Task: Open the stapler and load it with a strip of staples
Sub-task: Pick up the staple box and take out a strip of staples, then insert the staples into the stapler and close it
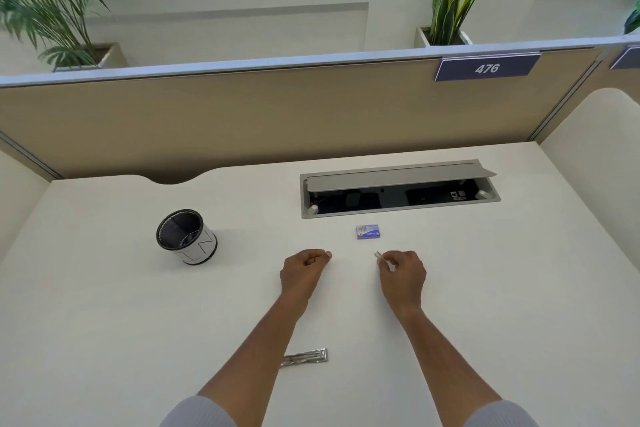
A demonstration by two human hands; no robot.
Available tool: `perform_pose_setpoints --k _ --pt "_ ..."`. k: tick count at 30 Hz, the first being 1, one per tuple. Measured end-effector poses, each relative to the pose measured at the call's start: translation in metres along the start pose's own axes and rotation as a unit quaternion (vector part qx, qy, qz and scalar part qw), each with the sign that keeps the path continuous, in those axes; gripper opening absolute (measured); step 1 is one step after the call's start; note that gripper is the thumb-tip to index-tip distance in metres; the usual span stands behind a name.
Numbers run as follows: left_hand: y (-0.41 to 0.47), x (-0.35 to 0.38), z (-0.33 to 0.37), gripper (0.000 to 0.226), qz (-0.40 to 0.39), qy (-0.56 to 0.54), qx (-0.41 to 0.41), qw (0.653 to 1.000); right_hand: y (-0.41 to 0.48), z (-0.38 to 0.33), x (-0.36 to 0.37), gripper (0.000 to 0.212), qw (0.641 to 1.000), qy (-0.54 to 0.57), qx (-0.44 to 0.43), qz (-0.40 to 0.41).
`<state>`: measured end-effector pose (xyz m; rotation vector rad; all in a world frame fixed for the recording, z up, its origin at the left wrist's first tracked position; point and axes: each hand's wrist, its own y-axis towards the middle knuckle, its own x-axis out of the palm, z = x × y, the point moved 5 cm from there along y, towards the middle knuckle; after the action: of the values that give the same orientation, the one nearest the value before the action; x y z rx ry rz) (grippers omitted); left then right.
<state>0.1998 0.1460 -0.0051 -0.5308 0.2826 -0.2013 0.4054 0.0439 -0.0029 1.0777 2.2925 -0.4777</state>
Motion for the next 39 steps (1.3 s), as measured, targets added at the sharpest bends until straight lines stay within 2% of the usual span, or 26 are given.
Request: perform_pose_setpoints --k 4,8,13,18,20,25,30,39 --pt "-0.01 -0.038 -0.017 0.018 0.0 0.006 0.003 1.0 -0.02 -0.001 0.003 0.004 1.0 -0.001 -0.015 -0.023" --pt "-0.032 -0.071 -0.032 0.021 -0.035 0.025 0.02 0.999 -0.059 -0.001 0.001 0.004 0.997 0.046 -0.024 -0.051" --pt "-0.077 -0.103 -0.05 0.028 -0.07 0.105 0.081 0.989 -0.12 0.0 0.008 0.008 0.992 0.075 -0.028 -0.1" --pt "-0.11 -0.114 -0.072 0.062 -0.089 0.213 0.16 0.96 -0.171 -0.002 0.019 0.013 0.986 0.089 -0.037 -0.136" --pt "-0.114 -0.116 -0.079 0.066 -0.095 0.252 0.195 0.943 -0.182 -0.002 0.023 0.014 0.986 0.09 -0.043 -0.133" --pt "-0.114 -0.114 -0.084 0.051 -0.088 0.341 0.248 0.902 -0.195 -0.005 0.026 0.012 0.989 0.09 -0.041 -0.114" --pt "-0.111 -0.11 -0.085 0.025 -0.062 0.349 0.255 0.899 -0.199 -0.01 0.025 0.013 0.99 0.082 -0.035 -0.108" --pt "-0.118 -0.113 -0.084 0.019 -0.061 0.371 0.272 0.886 -0.216 -0.021 -0.001 0.013 0.988 0.132 0.001 -0.074"
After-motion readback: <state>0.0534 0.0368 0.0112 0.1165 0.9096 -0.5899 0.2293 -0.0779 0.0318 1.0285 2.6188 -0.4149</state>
